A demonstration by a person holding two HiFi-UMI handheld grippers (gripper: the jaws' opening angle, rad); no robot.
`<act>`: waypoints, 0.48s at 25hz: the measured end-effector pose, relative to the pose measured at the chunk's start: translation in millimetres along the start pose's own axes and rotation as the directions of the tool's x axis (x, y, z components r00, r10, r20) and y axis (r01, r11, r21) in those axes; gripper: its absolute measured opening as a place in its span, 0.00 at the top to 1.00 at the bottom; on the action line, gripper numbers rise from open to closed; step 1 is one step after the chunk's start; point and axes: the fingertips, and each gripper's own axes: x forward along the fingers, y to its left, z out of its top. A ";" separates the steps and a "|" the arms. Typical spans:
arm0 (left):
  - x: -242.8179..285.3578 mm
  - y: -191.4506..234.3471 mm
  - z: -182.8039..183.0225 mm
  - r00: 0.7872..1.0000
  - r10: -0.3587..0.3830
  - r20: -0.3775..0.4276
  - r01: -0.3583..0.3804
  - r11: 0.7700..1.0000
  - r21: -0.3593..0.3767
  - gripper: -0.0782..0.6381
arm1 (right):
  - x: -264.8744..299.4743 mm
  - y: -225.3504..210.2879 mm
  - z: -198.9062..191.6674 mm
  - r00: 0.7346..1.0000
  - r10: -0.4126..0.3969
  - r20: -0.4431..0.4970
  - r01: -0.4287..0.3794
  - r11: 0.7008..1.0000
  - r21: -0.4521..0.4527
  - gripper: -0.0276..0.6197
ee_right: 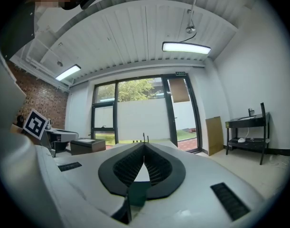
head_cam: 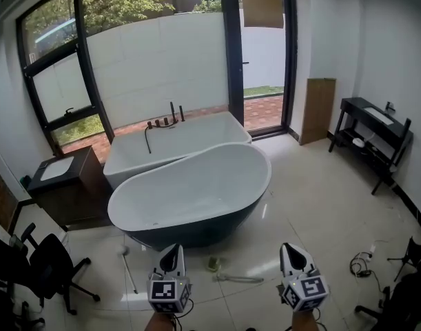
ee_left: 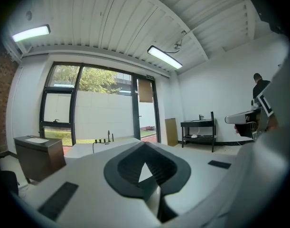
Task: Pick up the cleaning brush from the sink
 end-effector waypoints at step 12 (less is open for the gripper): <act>41.9 -19.5 -24.5 0.997 0.055 -0.051 -0.055 0.998 0.014 0.88 | 52.7 -30.3 -47.9 0.991 0.115 -0.067 -0.114 0.993 0.017 0.92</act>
